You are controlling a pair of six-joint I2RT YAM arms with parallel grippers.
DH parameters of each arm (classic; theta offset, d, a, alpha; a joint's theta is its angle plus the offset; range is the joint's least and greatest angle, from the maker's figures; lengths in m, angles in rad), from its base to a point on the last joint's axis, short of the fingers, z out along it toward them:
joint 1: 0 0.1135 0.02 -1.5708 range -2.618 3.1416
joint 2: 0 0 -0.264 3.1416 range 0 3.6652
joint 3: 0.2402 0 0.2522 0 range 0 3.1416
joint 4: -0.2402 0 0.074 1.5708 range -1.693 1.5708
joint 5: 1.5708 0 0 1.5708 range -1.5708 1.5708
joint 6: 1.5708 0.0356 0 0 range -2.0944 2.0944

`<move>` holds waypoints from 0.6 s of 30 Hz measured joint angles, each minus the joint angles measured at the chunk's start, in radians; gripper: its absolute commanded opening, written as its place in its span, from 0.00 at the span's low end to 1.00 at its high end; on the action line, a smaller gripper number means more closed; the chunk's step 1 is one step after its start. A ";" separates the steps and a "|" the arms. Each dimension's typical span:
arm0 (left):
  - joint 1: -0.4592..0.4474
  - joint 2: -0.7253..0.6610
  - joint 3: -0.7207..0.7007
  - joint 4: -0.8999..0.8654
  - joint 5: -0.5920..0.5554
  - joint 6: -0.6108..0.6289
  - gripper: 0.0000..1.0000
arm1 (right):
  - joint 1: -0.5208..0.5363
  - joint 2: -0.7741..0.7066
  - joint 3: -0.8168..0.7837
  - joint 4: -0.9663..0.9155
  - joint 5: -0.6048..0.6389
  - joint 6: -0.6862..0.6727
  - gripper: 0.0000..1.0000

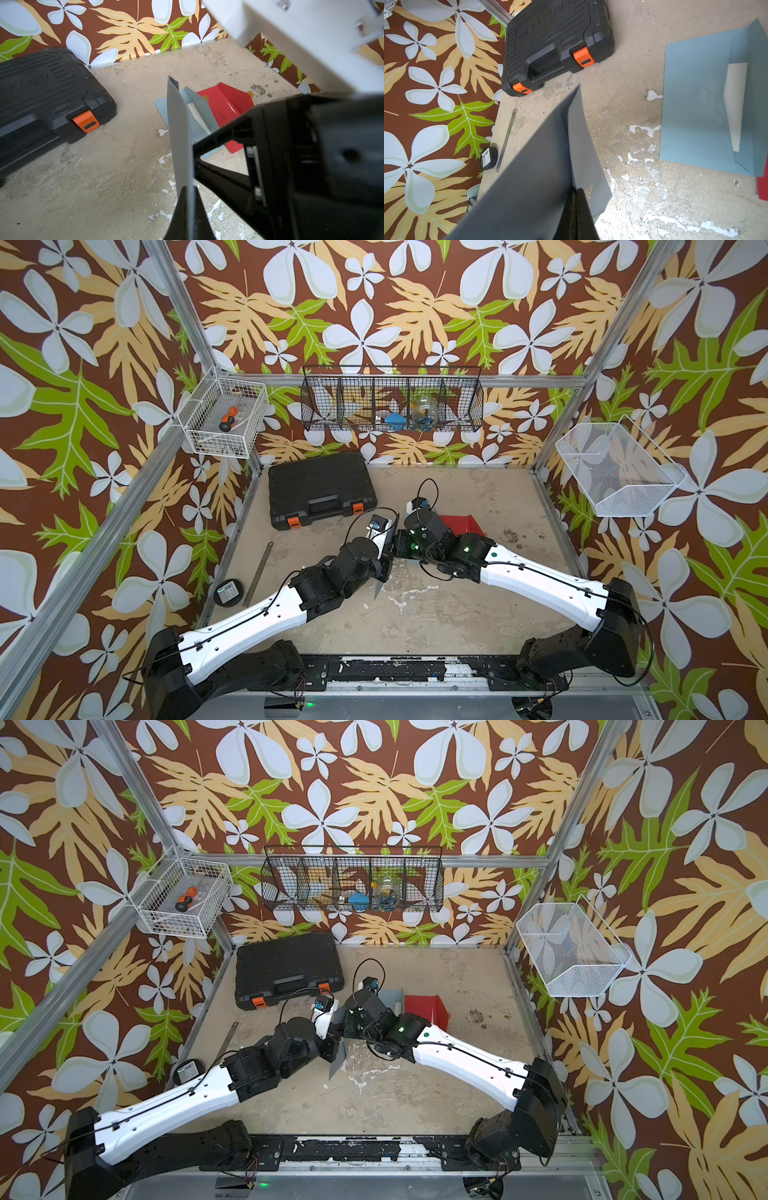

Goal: Open the envelope
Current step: Open the envelope flap on the envelope.

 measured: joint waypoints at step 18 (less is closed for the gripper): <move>-0.005 -0.034 -0.015 0.024 -0.068 -0.002 0.00 | -0.019 -0.044 -0.043 -0.020 0.067 -0.004 0.18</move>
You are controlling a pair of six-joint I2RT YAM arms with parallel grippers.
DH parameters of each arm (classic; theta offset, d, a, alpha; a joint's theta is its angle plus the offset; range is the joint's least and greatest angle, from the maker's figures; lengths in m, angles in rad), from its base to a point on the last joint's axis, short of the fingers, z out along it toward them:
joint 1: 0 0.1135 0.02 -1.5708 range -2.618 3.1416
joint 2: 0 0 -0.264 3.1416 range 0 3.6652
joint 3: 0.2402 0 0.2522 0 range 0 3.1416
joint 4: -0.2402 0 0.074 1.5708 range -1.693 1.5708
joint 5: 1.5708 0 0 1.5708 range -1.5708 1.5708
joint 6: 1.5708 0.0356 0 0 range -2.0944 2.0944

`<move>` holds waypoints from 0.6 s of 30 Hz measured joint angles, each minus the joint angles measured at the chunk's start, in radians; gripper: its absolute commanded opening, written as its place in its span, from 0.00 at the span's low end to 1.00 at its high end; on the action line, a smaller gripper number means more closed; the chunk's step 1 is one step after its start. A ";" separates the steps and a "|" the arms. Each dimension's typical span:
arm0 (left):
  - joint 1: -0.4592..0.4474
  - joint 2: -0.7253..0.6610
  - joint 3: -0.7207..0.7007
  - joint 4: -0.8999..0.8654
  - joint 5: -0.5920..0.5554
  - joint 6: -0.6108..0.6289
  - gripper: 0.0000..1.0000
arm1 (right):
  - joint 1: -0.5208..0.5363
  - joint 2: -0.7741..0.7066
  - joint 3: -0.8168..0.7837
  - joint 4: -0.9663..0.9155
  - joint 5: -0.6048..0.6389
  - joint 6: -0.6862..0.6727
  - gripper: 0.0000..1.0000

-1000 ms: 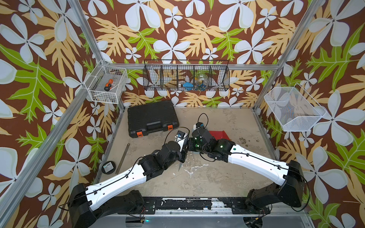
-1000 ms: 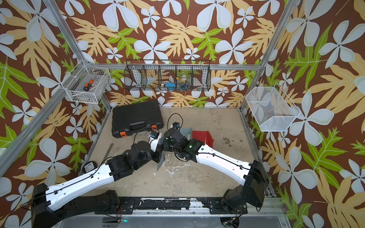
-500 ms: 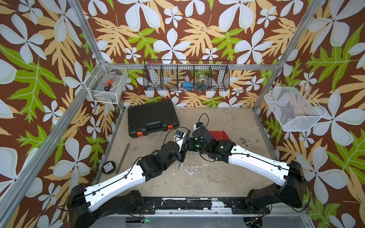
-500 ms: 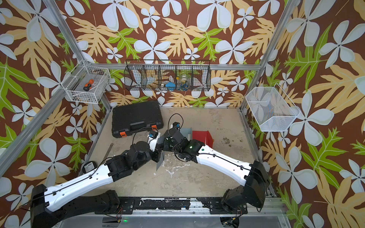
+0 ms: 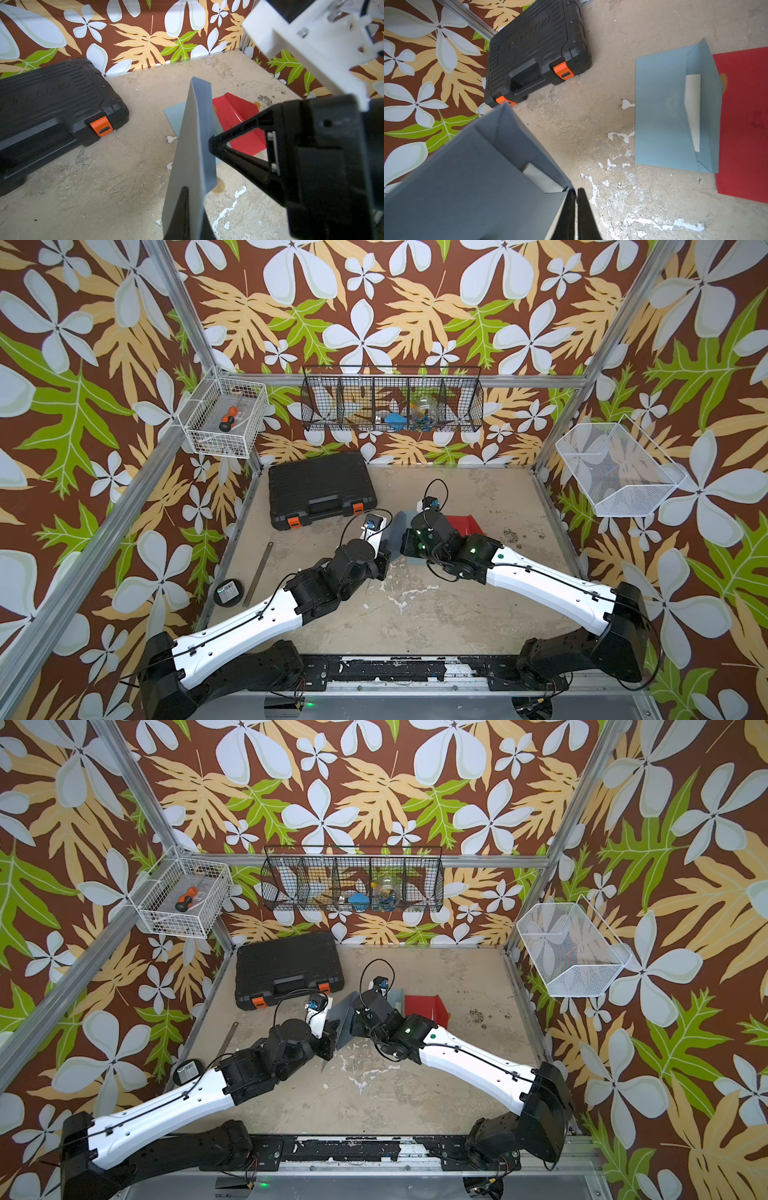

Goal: Open the envelope
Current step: Open the envelope flap on the envelope.

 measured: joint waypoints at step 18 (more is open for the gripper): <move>0.000 -0.068 -0.043 0.075 0.084 -0.004 0.00 | -0.116 -0.221 -0.285 0.188 -0.266 -0.261 0.15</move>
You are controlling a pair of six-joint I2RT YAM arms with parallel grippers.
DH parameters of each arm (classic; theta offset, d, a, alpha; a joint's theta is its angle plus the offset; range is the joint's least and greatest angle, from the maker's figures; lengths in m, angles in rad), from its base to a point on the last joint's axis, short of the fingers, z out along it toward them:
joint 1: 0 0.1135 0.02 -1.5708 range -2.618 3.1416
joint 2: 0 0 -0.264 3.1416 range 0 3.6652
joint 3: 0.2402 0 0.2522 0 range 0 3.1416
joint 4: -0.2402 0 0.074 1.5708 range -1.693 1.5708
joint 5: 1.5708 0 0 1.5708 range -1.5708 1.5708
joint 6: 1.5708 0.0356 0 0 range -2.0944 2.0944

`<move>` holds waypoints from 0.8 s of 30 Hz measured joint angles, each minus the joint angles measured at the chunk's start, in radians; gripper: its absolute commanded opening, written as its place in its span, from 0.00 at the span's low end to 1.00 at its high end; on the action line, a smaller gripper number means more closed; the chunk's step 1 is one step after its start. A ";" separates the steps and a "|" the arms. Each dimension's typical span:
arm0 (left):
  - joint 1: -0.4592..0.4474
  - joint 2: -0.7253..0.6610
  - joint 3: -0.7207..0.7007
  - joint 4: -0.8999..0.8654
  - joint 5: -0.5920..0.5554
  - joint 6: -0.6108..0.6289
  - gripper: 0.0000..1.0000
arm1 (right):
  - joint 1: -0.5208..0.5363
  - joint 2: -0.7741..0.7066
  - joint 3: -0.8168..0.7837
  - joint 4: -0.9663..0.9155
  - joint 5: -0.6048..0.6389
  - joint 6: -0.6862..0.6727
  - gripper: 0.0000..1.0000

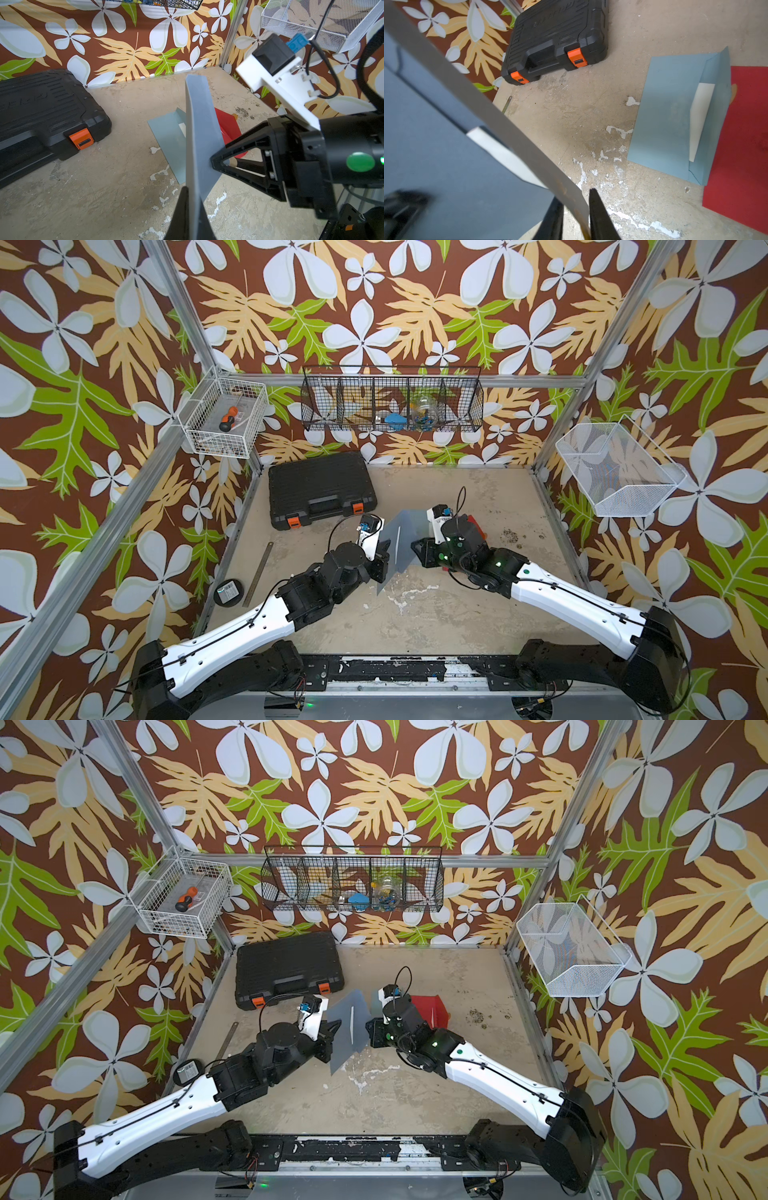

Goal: Open the envelope
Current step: Open the envelope flap on the envelope.

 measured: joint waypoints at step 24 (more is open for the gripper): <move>0.000 -0.053 -0.027 -0.067 -0.229 -0.095 0.45 | -0.053 -0.068 -0.046 -0.042 -0.166 -0.206 0.00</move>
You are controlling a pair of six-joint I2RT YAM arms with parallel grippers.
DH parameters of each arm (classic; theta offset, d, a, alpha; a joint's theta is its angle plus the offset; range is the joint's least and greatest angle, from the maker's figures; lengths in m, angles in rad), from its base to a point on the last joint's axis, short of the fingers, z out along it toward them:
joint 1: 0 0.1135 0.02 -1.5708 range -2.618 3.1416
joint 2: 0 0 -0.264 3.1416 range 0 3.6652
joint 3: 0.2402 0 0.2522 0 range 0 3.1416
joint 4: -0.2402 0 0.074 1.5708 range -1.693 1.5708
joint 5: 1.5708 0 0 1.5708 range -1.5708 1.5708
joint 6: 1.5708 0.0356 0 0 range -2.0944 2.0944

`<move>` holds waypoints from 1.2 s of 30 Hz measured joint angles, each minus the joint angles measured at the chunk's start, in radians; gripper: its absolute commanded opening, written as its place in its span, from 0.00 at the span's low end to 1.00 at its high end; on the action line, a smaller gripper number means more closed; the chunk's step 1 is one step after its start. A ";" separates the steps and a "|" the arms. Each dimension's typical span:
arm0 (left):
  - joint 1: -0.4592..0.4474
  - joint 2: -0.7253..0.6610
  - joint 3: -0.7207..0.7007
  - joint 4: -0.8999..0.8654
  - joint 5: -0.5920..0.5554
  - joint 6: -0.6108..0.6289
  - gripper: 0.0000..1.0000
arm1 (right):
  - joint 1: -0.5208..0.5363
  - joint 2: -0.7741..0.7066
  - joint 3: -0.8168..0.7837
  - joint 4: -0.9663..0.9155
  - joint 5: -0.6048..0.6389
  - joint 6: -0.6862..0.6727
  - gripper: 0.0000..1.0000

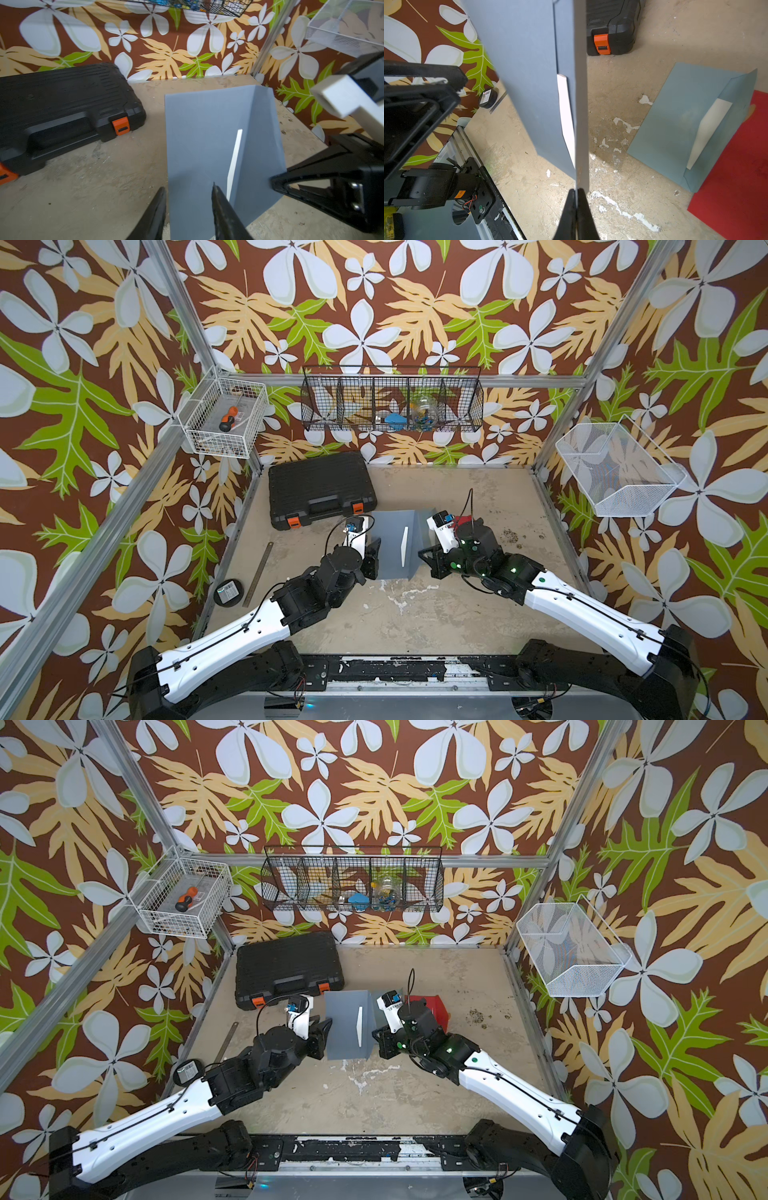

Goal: Open the envelope
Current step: Open the envelope flap on the envelope, then place the envelope at the center of the board.

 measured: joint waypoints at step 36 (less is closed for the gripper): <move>0.000 -0.091 -0.042 -0.059 -0.129 -0.132 0.55 | -0.027 0.495 0.055 0.138 -0.205 0.101 0.35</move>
